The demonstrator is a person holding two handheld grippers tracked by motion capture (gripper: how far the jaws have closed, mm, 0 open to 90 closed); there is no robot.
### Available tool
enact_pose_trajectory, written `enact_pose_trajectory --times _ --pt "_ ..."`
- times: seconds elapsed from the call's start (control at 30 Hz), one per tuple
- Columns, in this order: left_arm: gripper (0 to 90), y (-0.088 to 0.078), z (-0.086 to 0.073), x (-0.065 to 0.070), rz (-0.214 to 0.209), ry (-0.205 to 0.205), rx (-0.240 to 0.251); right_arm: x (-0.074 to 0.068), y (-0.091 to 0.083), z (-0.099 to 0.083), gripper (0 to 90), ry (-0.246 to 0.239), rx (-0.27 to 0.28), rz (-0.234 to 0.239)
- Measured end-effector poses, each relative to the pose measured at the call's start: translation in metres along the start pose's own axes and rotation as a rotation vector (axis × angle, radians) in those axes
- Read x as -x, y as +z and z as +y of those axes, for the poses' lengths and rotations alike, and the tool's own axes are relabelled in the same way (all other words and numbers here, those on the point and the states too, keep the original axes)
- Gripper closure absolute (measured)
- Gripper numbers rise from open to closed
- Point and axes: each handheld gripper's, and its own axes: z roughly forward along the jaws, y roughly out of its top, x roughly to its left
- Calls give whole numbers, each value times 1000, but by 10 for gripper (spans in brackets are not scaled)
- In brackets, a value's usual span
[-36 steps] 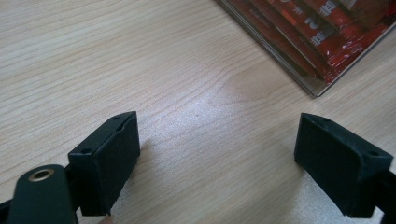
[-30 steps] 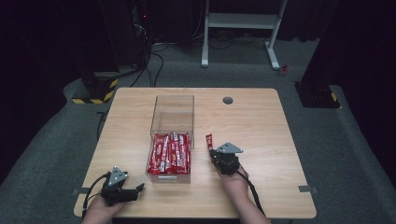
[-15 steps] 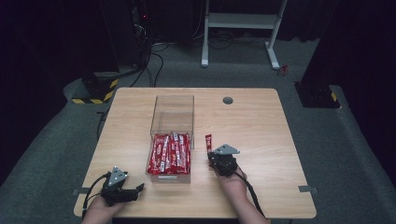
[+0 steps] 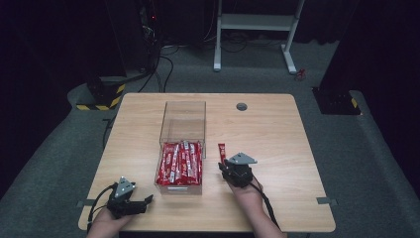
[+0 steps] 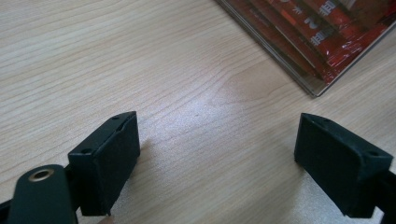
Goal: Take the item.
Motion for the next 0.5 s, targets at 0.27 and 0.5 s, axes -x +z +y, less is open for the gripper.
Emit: enact_pose_trajectory --times 0.27,0.5 --pt "145 0 0 0 1 -1 0 -6 -7 4 585 -18 16 7" --pt "144 0 0 0 -2 3 -2 -7 -14 5 434 -15 23 8"
